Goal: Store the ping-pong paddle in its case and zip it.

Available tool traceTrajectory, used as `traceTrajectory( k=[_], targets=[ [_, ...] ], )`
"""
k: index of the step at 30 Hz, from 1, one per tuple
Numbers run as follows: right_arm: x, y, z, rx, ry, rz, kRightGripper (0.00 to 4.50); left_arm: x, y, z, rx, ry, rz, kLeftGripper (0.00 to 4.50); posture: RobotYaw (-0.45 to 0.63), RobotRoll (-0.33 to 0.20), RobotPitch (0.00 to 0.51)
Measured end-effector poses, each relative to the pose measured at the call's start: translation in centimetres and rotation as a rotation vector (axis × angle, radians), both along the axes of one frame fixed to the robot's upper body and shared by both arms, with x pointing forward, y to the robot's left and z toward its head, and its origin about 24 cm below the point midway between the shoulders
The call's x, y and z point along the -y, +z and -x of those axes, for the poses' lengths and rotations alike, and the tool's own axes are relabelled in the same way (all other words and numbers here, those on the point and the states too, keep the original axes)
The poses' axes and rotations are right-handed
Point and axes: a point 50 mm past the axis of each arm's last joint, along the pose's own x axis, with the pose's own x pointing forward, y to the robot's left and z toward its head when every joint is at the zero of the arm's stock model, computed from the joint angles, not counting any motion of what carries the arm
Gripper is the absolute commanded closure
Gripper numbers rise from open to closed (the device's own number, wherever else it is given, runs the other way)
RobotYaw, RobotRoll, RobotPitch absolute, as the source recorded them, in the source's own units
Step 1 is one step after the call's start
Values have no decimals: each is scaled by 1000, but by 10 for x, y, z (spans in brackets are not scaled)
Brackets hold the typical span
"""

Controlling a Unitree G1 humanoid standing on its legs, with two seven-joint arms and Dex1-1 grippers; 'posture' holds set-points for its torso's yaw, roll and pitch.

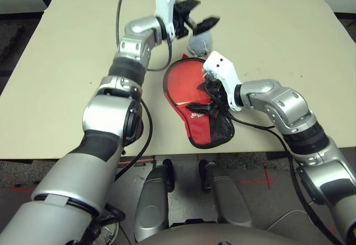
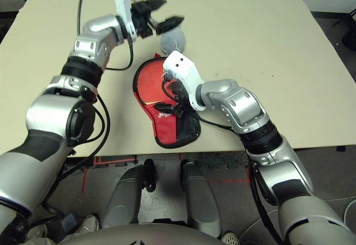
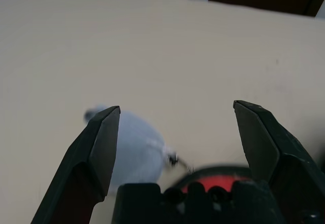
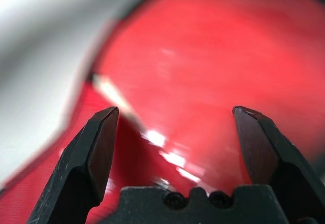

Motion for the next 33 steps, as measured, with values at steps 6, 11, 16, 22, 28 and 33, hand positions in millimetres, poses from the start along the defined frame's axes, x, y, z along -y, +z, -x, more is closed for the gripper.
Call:
traceTrajectory(
  k=[6, 11, 16, 22, 28, 33],
  targets=[
    [40, 43, -22, 25, -165, 69, 0, -21, -1, 12, -19, 10, -66, 29, 39, 0, 252],
    [57, 61, -47, 54, -363, 123, 0, -27, -18, 27, -103, -29, -116, 29, 33, 0, 245],
    [40, 64, -69, 57, -437, 86, 0, -22, -29, 39, -148, -80, -161, 29, 37, 0, 238],
    [-2, 79, -88, 109, -414, -30, 0, -15, -44, 44, -185, -109, -221, 29, 54, 0, 234],
    [-18, 84, -95, 134, -409, -109, 0, -14, -57, 47, -208, -110, -278, 29, 64, 0, 232],
    [-29, 76, -99, 169, -409, -134, 0, -6, -62, 50, -209, -124, -281, 29, 64, 0, 232]
  ],
)
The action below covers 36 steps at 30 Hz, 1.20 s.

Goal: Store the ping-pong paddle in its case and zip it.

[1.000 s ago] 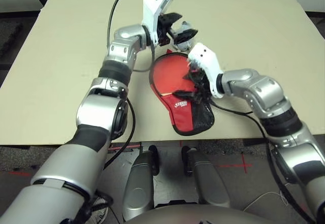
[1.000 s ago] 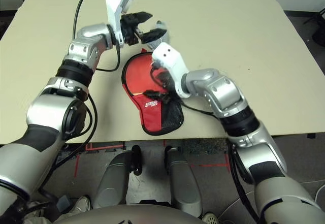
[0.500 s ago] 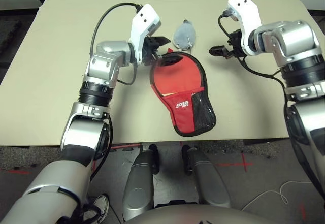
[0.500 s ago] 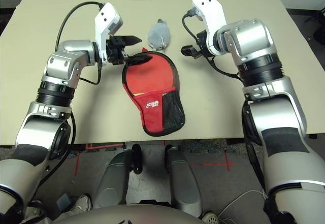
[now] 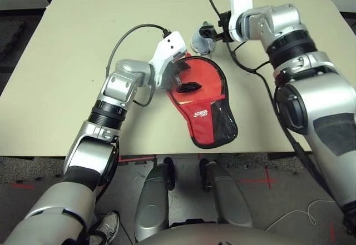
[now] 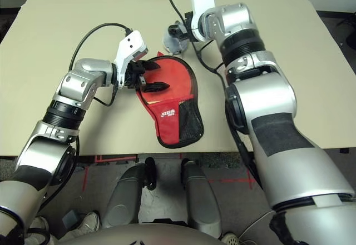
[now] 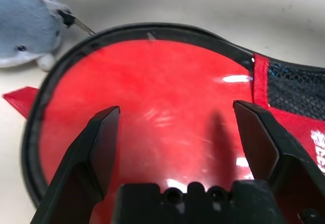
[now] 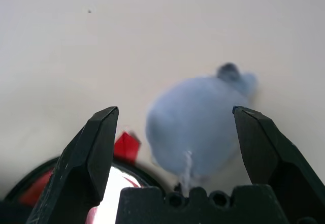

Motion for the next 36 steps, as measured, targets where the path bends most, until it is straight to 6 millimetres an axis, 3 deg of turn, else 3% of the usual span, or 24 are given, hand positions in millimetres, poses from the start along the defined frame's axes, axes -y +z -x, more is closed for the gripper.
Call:
traceTrajectory(
  k=[8, 20, 24, 33, 36],
  targets=[
    [-8, -16, -3, 28, -36, 35, 0, 5, 0, 2, 6, -9, -2, 29, 119, 0, 229],
    [-1, -39, -5, 49, -102, 123, 0, 8, 0, 6, 7, -21, 0, 29, 125, 0, 234],
    [2, -49, -5, 40, -123, 146, 931, 9, 0, 6, 5, -24, 3, 0, 137, 0, 239],
    [3, -50, -7, 113, -161, 149, 4289, 13, 1, 9, 6, -35, 11, 0, 139, 0, 246],
    [7, -51, -8, 126, -204, 132, 4474, 12, 0, 9, 0, -30, 10, 0, 131, 0, 248]
  ],
)
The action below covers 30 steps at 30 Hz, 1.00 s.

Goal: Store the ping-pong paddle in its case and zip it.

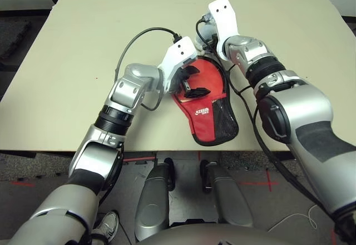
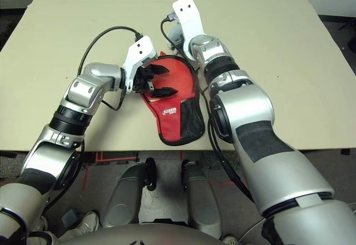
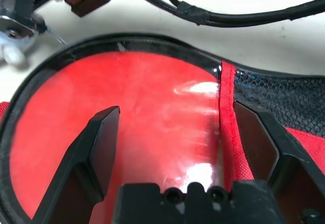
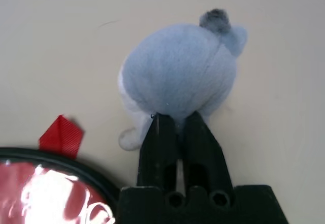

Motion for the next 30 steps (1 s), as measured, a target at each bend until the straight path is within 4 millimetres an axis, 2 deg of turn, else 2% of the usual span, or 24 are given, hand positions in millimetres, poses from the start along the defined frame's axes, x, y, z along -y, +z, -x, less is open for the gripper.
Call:
traceTrajectory(
  k=[4, 8, 13, 19, 26, 30],
  targets=[
    [11, 2, -2, 32, -57, 5, 4474, 0, -1, 0, -1, 2, 1, 0, 111, 0, 253],
    [39, 1, -3, 56, -133, 63, 4474, 1, -4, 1, -14, 1, 6, 0, 89, 0, 257],
    [54, -9, -2, 37, -178, 64, 4474, 5, -7, 3, -24, -9, 14, 0, 66, 0, 263],
    [56, -17, -1, 49, -205, -34, 4474, 11, -10, 3, -35, -31, 22, 0, 53, 0, 266],
    [48, -22, 0, 77, -238, -127, 4474, 11, -7, -9, -26, -20, 12, 0, 45, 0, 267],
    [45, -24, 1, 92, -250, -166, 4474, 12, -12, -14, -28, -21, -1, 0, 38, 0, 268]
  ],
)
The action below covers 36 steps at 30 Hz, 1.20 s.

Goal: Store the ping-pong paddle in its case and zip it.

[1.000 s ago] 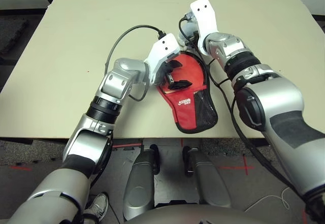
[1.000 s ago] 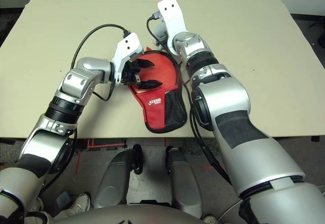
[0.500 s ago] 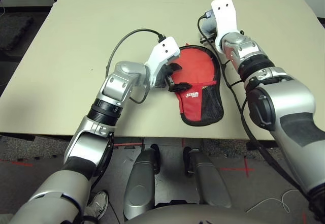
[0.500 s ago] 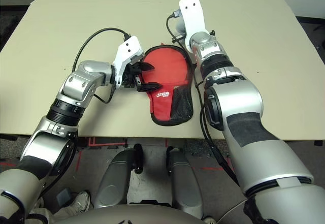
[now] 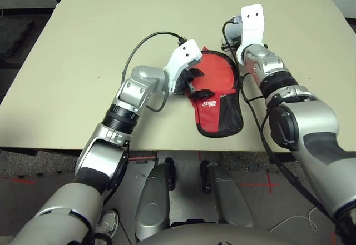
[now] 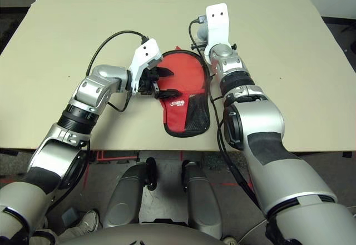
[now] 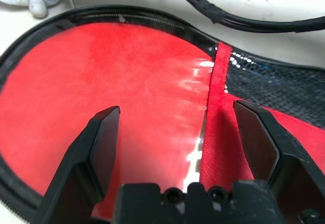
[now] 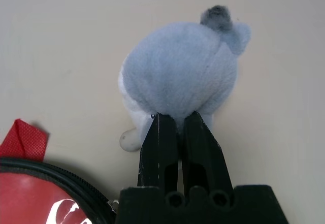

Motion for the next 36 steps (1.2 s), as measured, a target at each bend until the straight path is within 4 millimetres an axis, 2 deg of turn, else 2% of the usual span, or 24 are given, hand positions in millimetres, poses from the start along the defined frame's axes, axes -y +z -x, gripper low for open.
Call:
traceTrajectory(
  k=[5, 8, 12, 28, 36],
  targets=[
    [-2, -1, 0, 7, -7, -7, 4474, 7, 6, -14, 61, 26, -19, 0, 34, 0, 270],
    [-4, -1, 0, 13, -7, -10, 4474, 5, -2, -23, 66, 70, -48, 0, 31, 0, 270],
    [-3, -3, 1, 19, -26, -11, 4474, 13, -8, -28, 87, 87, -56, 0, 28, 0, 274],
    [7, -15, 4, 30, -111, -12, 4474, 19, -18, -30, 65, 124, -78, 0, 10, 0, 261],
    [19, -25, 9, 60, -186, -4, 4474, 24, -20, -29, 59, 122, -72, 0, -2, 0, 261]
  ],
)
